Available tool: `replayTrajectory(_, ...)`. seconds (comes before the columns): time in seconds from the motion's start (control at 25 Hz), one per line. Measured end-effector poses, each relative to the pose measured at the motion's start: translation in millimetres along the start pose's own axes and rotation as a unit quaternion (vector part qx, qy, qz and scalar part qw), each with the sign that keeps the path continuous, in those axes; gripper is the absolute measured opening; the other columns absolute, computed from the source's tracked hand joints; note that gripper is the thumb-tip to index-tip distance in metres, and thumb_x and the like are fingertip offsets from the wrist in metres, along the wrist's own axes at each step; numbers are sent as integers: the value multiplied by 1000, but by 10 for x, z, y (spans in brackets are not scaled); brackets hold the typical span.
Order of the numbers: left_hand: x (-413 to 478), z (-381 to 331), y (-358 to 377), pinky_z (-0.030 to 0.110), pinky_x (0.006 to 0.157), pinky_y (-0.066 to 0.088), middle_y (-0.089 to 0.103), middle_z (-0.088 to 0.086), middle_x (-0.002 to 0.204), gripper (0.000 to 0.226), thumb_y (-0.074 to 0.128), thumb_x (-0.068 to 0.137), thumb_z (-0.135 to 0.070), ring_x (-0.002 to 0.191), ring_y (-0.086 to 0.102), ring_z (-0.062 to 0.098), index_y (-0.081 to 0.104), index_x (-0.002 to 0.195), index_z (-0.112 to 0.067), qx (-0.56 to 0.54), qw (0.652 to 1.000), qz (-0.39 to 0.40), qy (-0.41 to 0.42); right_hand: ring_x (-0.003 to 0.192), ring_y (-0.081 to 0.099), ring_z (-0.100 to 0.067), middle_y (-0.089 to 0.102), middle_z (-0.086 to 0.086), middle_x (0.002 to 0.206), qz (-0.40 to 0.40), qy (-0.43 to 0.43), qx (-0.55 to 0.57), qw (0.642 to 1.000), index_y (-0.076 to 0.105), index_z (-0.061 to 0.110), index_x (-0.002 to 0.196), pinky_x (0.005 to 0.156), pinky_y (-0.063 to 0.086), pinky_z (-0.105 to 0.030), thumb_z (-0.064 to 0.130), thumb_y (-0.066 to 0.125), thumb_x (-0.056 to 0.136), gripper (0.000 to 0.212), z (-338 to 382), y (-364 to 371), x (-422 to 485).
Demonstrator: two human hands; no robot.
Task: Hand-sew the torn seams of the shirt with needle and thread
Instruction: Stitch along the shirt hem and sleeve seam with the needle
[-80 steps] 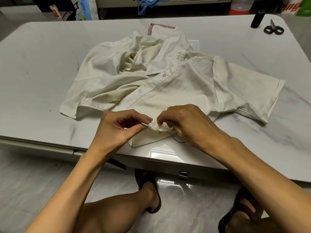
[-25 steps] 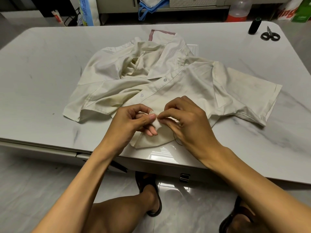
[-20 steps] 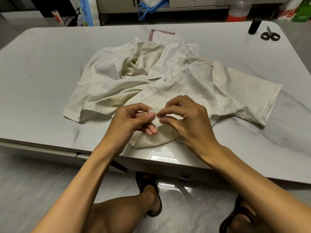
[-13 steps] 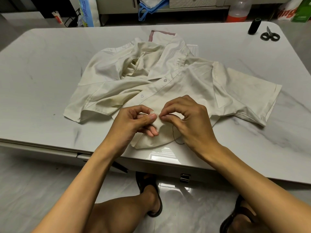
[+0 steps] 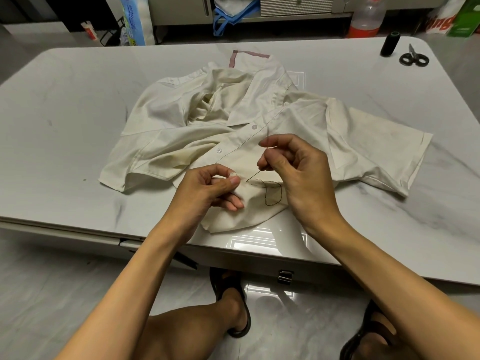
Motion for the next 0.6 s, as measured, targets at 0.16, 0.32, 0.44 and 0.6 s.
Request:
replayTrajectory(0.16, 3, 16, 7, 22, 54, 53, 68, 18, 62, 6, 62, 93, -5, 52, 66, 22, 61, 86, -5, -1, 1000, 3, -3, 77, 68, -9, 72, 2, 74, 3, 23, -13, 1000, 74, 19, 96, 81, 52, -25, 6, 63, 92, 17, -61, 5, 12)
replayTrajectory(0.32, 24, 51, -33, 21, 55, 54, 68, 19, 64, 7, 62, 94, -6, 54, 66, 22, 61, 87, -6, 0, 1000, -5, -9, 88, 69, -12, 74, 0, 85, 20, 8, 9, 1000, 73, 15, 87, 89, 53, -30, 8, 62, 93, 15, 65, 39, 16)
replayTrajectory(0.44, 61, 119, -128, 20, 54, 54, 68, 18, 64, 7, 63, 95, -8, 54, 66, 20, 61, 88, -6, -5, 999, -34, -22, 87, 71, -17, 74, -6, 85, 35, -6, 58, 998, 68, 7, 90, 87, 55, -30, 3, 55, 96, 15, 201, 43, -1)
replayTrajectory(0.6, 107, 191, -271, 20, 54, 54, 67, 12, 62, 9, 65, 95, -10, 53, 65, 17, 61, 87, -9, -17, 996, -85, -30, 70, 65, -15, 67, -8, 71, 51, -33, 14, 998, 66, 1, 94, 77, 54, -24, 2, 53, 98, 14, 421, -46, -128)
Point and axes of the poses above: each hand's wrist, its own x-axis towards the middle knuckle, its own y-axis out of the palm, z = x × y, the point moved 10 cm from there along x, towards the middle knuckle
